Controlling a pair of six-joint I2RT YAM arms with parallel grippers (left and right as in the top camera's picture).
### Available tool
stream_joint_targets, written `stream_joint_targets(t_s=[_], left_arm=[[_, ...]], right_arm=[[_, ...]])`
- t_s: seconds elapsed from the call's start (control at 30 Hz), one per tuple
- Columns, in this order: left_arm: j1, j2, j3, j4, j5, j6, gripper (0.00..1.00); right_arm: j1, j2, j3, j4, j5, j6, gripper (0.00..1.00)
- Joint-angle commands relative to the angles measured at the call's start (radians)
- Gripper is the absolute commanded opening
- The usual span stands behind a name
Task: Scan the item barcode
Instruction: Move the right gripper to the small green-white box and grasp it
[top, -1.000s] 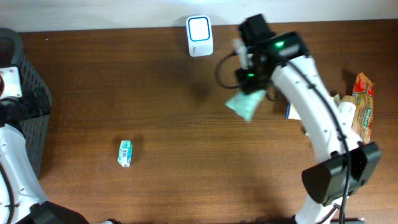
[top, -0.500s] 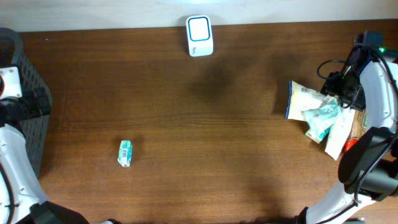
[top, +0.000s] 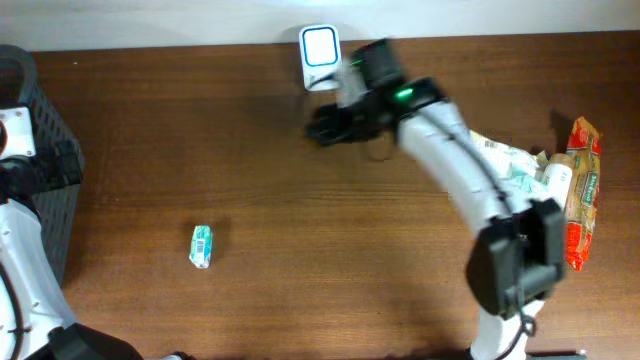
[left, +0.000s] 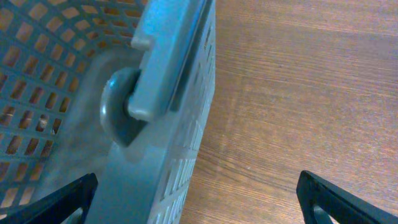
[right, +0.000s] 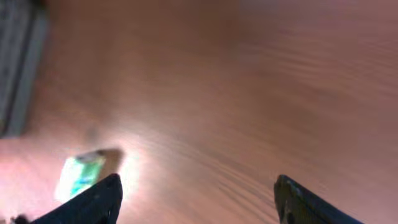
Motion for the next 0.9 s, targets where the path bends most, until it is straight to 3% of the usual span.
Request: stream_joint_targets(t_s=[0.0, 0.17, 0.3, 0.43, 0.53, 0.87], left_arm=[[0.003, 0.004, 0.005, -0.002, 0.011, -0.003, 0.99], [0.003, 0.004, 0.005, -0.002, 0.011, -0.003, 0.99], [0.003, 0.004, 0.005, -0.002, 0.011, -0.003, 0.99], [0.003, 0.004, 0.005, -0.002, 0.011, -0.003, 0.99], [0.003, 0.004, 0.005, -0.002, 0.011, -0.003, 0.99], [0.003, 0.004, 0.005, -0.002, 0.011, -0.003, 0.99]], right_arm=[[0.161, 0.076, 0.014, 0.092, -0.012, 0.11, 0.77], [0.334, 0.21, 0.014, 0.233, 0.015, 0.179, 0.72], [0.402, 0.24, 0.014, 0.272, 0.002, 0.166, 0.57], [0.442, 0.29, 0.014, 0.313, -0.058, 0.079, 0.5], [0.444, 0.293, 0.014, 0.324, -0.078, 0.049, 0.37], [0.422, 0.361, 0.014, 0.422, -0.22, 0.036, 0.42]])
